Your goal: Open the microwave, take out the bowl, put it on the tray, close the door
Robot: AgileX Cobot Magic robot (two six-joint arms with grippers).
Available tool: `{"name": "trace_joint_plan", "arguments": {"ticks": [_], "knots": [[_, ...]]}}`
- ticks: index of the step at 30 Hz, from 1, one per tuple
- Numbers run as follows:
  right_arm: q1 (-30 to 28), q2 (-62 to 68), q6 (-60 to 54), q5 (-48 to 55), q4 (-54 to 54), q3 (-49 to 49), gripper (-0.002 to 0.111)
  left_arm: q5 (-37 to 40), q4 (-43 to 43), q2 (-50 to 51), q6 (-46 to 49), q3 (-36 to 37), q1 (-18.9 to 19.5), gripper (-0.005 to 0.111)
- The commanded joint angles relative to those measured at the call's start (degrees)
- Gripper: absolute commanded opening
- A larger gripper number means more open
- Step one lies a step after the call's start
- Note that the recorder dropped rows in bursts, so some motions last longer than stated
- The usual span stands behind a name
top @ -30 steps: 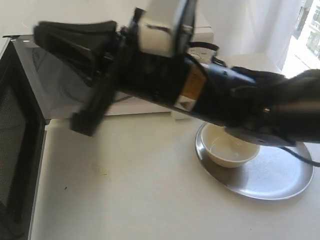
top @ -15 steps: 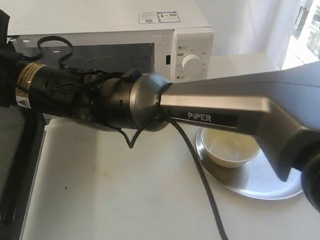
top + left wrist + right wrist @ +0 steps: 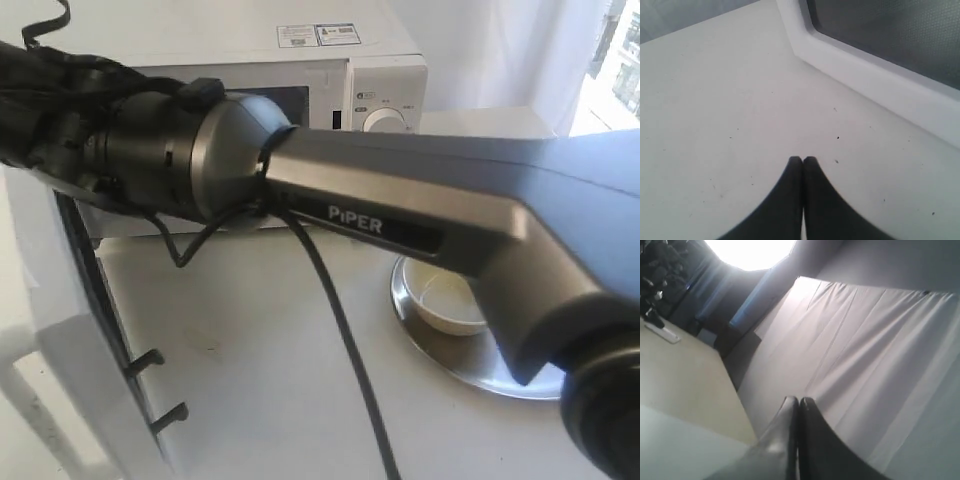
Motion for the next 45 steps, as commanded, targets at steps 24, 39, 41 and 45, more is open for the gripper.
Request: {"name": "trace_joint_plan", "arguments": {"ticks": [24,39,41,45], "knots": [[-15.17,4.54,29.03,65.85,-48.19,-0.15,0.000,-0.18,-0.27,-0.12,-0.10,-0.24,-0.26,0.000],[-11.84,-11.13,21.09,54.81,-17.93,6.81,0.000,-0.18,-0.27,-0.12,-0.10,-0.24,-0.26,0.000],[-11.69,-15.60,16.90,56.96,-11.58,10.76,0.000,-0.18,-0.27,-0.12,-0.10,-0.24,-0.26,0.000],[-11.69,-23.88,8.94,58.18,-1.44,21.39,0.000,-0.18,-0.27,-0.12,-0.10,-0.24,-0.26,0.000]]}}
